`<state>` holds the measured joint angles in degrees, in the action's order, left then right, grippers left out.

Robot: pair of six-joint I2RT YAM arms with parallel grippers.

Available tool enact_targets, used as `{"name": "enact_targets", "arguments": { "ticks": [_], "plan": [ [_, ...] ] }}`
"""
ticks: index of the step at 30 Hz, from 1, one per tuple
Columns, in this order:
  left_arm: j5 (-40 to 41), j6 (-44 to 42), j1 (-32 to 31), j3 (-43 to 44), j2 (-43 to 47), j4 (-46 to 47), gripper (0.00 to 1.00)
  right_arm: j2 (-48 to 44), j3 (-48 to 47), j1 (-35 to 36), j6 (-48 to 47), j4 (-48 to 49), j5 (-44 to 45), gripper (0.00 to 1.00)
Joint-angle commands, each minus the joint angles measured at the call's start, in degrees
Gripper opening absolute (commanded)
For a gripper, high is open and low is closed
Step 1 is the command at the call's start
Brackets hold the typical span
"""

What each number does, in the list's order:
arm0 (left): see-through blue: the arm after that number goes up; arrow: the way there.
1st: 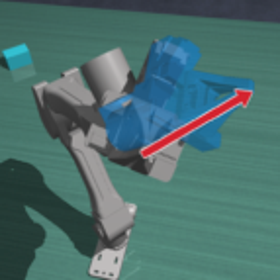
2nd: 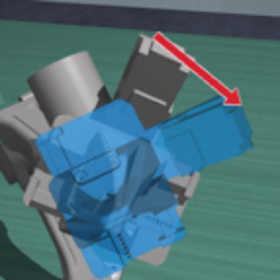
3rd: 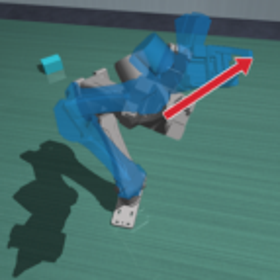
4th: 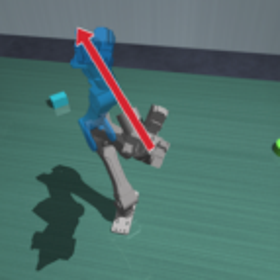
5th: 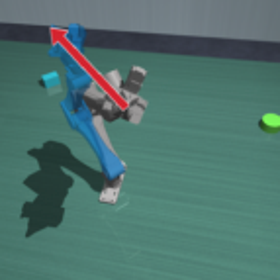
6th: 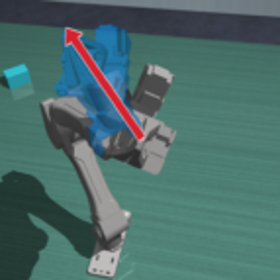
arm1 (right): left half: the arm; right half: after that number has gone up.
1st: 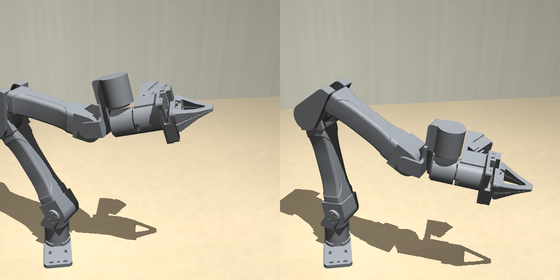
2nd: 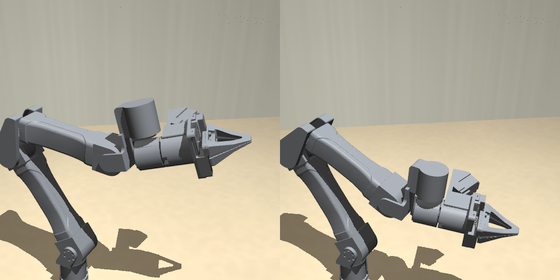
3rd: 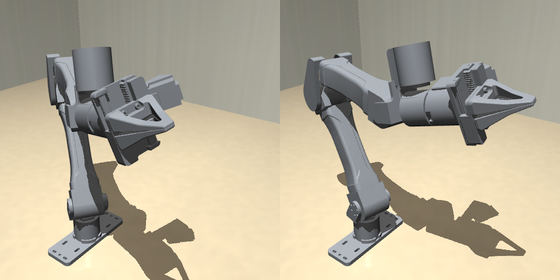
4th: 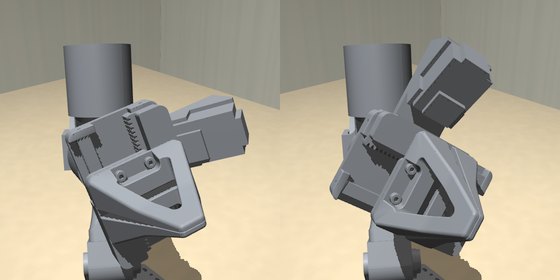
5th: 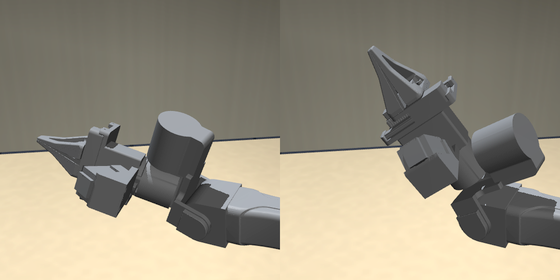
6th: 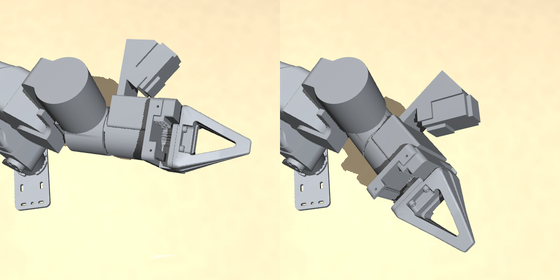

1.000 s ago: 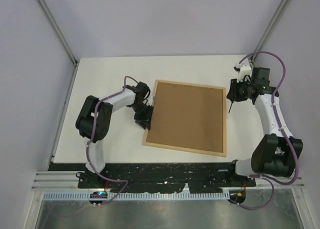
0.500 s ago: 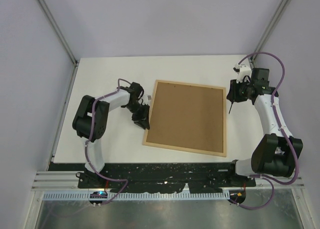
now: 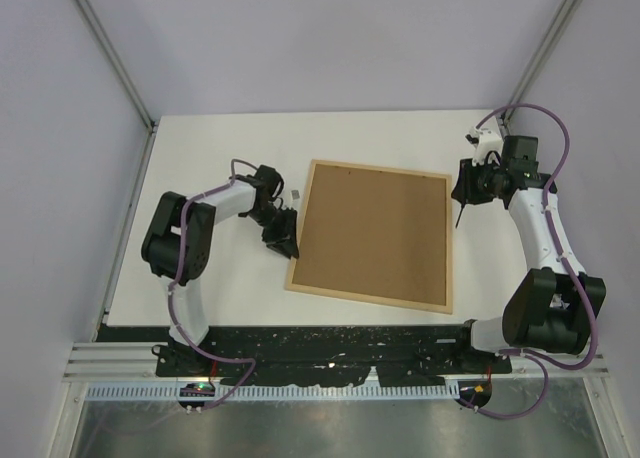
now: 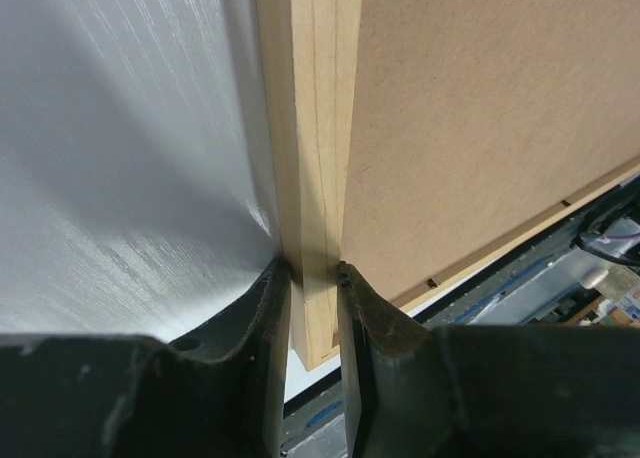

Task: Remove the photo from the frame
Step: Adjust the photo frame at the center of the board.

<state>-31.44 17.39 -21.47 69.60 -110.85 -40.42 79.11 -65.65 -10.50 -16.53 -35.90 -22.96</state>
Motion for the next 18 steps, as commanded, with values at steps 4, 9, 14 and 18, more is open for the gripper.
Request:
{"name": "enact_targets", "arguments": {
  "ticks": [4,9,14,18],
  "plan": [
    [8.32,-1.57,-1.90,3.87,-1.21,-2.82,0.31,-1.07,-1.15,1.10,0.54,1.80,1.60,0.08],
    [9.20,-1.22,-3.13,4.49,-1.13,-3.43,0.42,-1.06,-0.10,1.19,0.28,2.33,2.31,0.08],
    [11.22,-1.57,-4.54,5.63,-1.56,-4.66,0.44,-1.15,0.17,1.36,0.36,2.85,2.66,0.08],
    [15.35,-2.62,-6.03,6.95,-2.62,-6.42,0.43,-1.77,0.17,1.71,0.45,2.94,2.92,0.08]
  ]
}}
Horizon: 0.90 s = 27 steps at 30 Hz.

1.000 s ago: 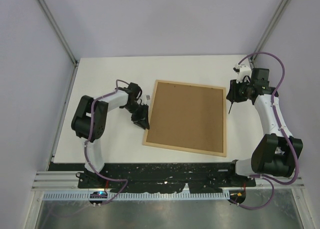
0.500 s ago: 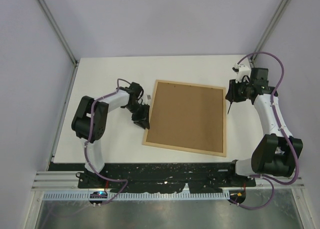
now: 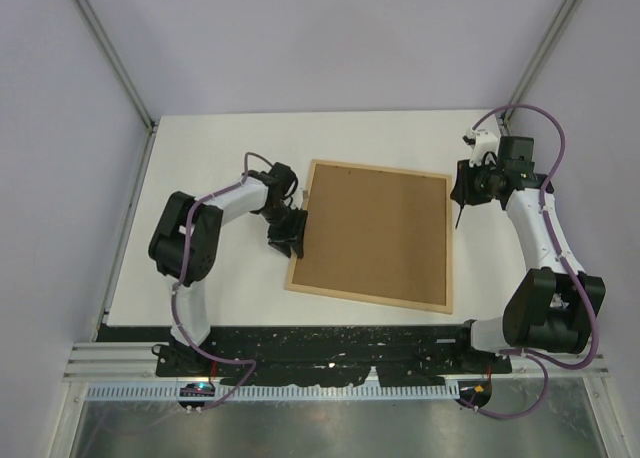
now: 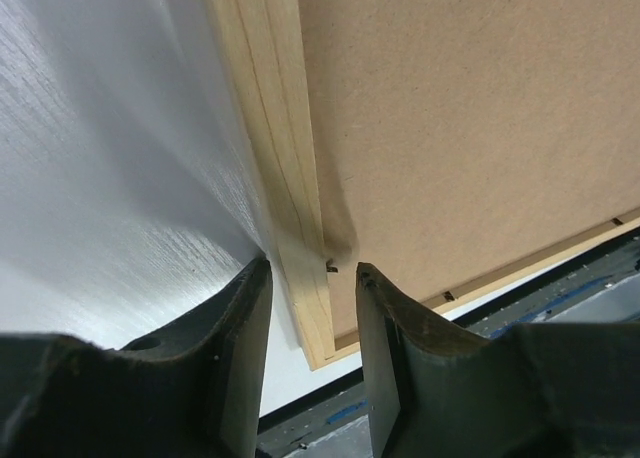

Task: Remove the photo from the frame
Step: Adjust the photo frame at the center of the board.

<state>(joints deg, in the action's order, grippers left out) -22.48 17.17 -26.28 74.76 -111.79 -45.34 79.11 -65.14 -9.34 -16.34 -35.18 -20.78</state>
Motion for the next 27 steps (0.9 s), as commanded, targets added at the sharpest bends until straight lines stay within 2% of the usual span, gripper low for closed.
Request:
{"name": "enact_targets", "arguments": {
  "ticks": [1,15,23,26,27],
  "plan": [
    [7.09,-2.40,-1.40,1.97,-1.77,-1.59,0.42,-2.03,-0.25,0.64,0.25,2.13,0.74,0.08],
    [10.79,-3.02,-4.57,5.13,-4.23,-3.61,0.34,-3.44,0.11,1.08,-0.27,2.22,0.65,0.08],
    [6.40,-2.93,-3.08,2.23,-2.30,-0.81,0.08,-3.09,0.11,1.08,-1.06,2.31,0.82,0.08],
    [2.89,-2.32,-1.23,0.57,-1.42,1.57,0.00,-2.56,-0.07,1.08,-1.41,2.13,-0.05,0.08],
    [1.58,-2.14,-0.62,-0.05,-1.15,2.44,0.00,-2.47,-0.07,1.08,-1.42,2.04,-0.32,0.08]
  ]
}}
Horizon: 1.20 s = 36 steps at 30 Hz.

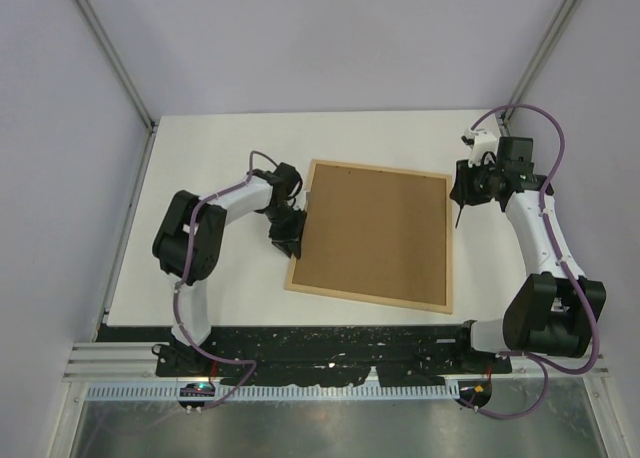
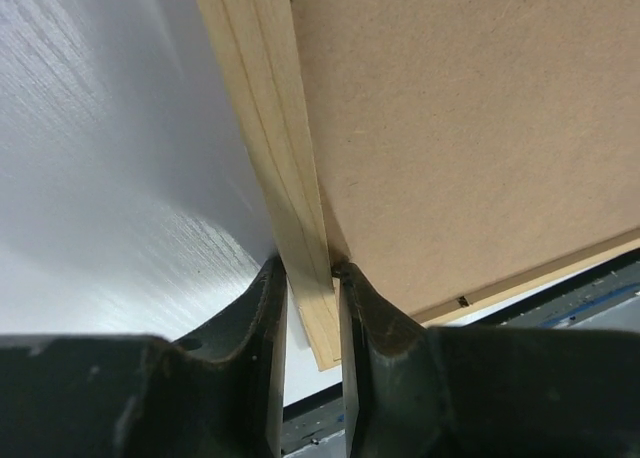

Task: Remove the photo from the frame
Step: Adjust the photo frame at the center of the board.

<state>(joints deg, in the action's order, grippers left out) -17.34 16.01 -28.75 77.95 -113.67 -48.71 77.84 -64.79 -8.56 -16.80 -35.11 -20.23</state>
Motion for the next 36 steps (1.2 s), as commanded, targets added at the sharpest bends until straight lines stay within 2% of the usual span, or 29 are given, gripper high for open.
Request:
{"name": "enact_targets", "arguments": {
  "ticks": [1,18,33,36],
  "plan": [
    [-4.18,-0.81,2.29,-3.77,0.90,6.43,0.00,-1.03,-0.59,0.30,-1.13,1.89,-1.30,0.08],
    [-15.17,3.15,8.71,-13.61,5.65,19.17,0.00,1.79,-4.20,0.30,0.80,-1.36,-8.95,0.08],
    [-19.57,5.26,11.44,-14.67,9.34,21.81,0.00,0.47,-3.93,0.30,0.54,-1.98,-8.25,0.08],
    [-20.45,5.08,12.75,-15.02,11.09,21.55,0.15,0.12,-4.02,0.30,0.27,-2.24,-7.37,0.08]
  ]
}}
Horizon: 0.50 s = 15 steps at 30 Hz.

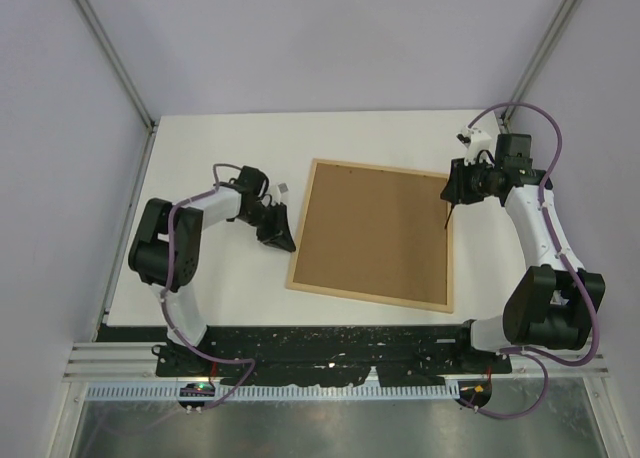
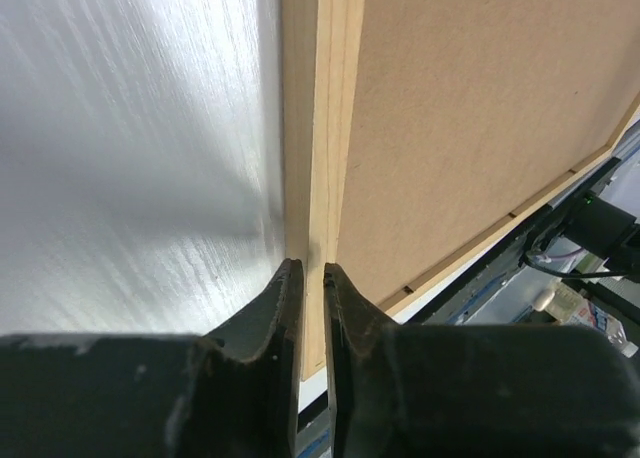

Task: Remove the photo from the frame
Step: Adjust the photo frame at the center of the board, then place the screwdriver at the center of the board.

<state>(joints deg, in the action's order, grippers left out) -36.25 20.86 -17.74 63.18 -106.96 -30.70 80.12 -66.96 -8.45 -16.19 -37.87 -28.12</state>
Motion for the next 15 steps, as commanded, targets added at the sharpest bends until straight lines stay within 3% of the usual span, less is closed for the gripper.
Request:
{"name": "enact_targets", "arguments": {
  "ticks": [1,15],
  "plan": [
    [-1.72,-0.03,2.18,-0.42,5.00,3.37,0.20,-2.24,-2.12,0.10,-0.69,0.08,1.30,0.08],
    [-1.37,-13.82,7.89,3.44,15.45,-9.28,0.68,6.89,-9.33,-5.96,-11.58,-11.17,13.08,0.08]
  ]
}}
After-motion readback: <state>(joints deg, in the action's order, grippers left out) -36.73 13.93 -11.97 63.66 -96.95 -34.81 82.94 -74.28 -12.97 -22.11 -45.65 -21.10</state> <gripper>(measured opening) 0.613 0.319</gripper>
